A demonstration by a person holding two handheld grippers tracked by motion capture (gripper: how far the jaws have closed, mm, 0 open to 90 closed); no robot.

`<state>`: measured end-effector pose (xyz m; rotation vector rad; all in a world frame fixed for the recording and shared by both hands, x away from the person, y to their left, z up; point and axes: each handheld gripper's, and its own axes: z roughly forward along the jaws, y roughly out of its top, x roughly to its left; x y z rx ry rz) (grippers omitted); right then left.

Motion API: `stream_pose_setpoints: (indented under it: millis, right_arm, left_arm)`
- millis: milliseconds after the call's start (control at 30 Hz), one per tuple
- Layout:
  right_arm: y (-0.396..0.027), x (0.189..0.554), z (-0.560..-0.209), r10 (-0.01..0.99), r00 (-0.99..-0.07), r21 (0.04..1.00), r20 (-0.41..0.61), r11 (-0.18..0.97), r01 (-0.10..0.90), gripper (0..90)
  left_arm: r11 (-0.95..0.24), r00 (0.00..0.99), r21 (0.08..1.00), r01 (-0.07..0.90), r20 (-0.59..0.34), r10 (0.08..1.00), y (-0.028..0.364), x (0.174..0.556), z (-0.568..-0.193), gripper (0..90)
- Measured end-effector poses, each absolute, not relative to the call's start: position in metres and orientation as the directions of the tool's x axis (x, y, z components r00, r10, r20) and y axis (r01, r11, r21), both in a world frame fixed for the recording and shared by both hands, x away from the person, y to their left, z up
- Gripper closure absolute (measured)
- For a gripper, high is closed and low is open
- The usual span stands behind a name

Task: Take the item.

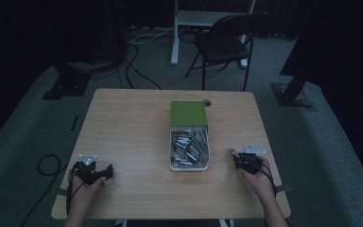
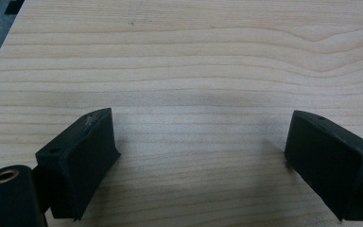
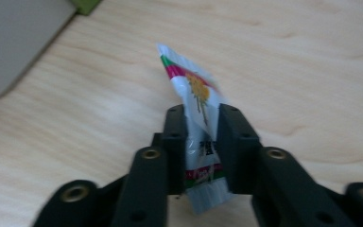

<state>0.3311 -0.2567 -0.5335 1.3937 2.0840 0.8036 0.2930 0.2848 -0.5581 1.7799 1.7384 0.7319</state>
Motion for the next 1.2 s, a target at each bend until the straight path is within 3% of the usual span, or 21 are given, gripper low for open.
stream_pose_setpoints:
  millis: [300,467,833,1200]
  right_arm:
    - [-0.250,0.321,-0.546,0.888,-0.452,0.692,-0.081,0.376,0.616,52.8]
    - [-0.250,0.315,-0.545,0.870,-0.493,0.714,-0.010,0.352,0.606,34.1]
    - [-0.241,0.304,-0.545,0.785,-0.617,0.749,0.060,0.373,0.548,25.0]
    - [-0.240,0.303,-0.545,0.758,-0.643,0.780,0.111,0.335,0.529,19.5]
  left_arm:
    - [-0.021,0.019,0.707,0.707,0.010,1.000,0.285,0.293,-0.558,10.3]
    - [-0.021,0.019,0.707,0.707,0.010,1.000,0.285,0.293,-0.558,10.3]
    - [-0.019,0.018,0.708,0.706,0.008,1.000,0.285,0.293,-0.558,10.3]
    - [-0.036,0.042,0.708,0.706,0.009,0.999,0.284,0.293,-0.558,10.4]
